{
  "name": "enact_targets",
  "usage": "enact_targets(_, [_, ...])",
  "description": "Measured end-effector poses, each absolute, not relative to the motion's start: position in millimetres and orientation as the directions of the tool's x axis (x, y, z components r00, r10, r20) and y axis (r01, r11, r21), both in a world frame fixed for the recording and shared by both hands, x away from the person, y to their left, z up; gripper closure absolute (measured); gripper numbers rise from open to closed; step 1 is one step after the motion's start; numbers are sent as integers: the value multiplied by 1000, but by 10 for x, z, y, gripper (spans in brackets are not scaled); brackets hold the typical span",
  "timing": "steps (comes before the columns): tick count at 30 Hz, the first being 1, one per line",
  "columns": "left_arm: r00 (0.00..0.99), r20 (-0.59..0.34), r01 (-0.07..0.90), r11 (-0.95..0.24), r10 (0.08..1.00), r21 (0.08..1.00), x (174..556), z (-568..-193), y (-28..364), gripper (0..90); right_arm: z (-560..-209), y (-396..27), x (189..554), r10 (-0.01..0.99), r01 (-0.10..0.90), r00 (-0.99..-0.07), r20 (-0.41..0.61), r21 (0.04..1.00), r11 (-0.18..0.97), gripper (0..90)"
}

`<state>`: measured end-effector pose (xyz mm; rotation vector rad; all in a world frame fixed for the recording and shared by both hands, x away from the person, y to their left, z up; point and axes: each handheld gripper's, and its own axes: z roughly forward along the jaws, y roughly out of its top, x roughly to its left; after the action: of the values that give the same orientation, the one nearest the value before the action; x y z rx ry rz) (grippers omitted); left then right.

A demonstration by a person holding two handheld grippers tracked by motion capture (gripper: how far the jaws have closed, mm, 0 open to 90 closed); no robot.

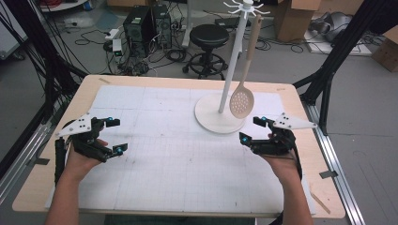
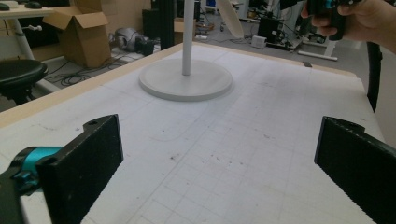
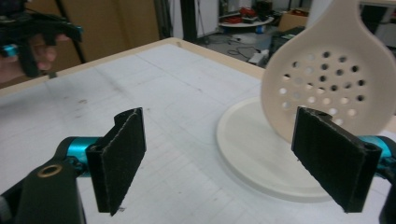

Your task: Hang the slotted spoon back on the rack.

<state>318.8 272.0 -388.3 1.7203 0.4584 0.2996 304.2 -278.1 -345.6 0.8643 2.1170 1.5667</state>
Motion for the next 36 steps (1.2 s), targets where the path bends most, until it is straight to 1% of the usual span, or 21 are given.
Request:
enact_targets(8, [889,-61,137,-136,454,981,3182,-3873,2736,17,-3563,-2792,2975,644,267,-760,83,944,195,142])
enact_targets(11, [890,-64,140,-139,451,980,3179,-3872,2743,17,-3611,-2807,2987,641,273,-762,98,945,181,116])
enact_targets(16, [892,-64,143,-145,448,979,3180,-3877,2736,17,-3699,-2781,3018,622,291,-774,118,939,184,108])
enact_targets(21, [897,-60,143,-159,437,977,3173,-3894,2698,17,-3749,-2757,3033,629,298,-768,115,935,193,96])
enact_targets(28, [901,-63,151,-174,428,973,3177,-3928,2644,17,-3791,-2706,3032,630,299,-769,109,932,203,96])
enact_targets(36, [903,-64,153,-178,424,972,3198,-3947,2634,17,-3786,-2746,3041,633,299,-765,119,936,186,96])
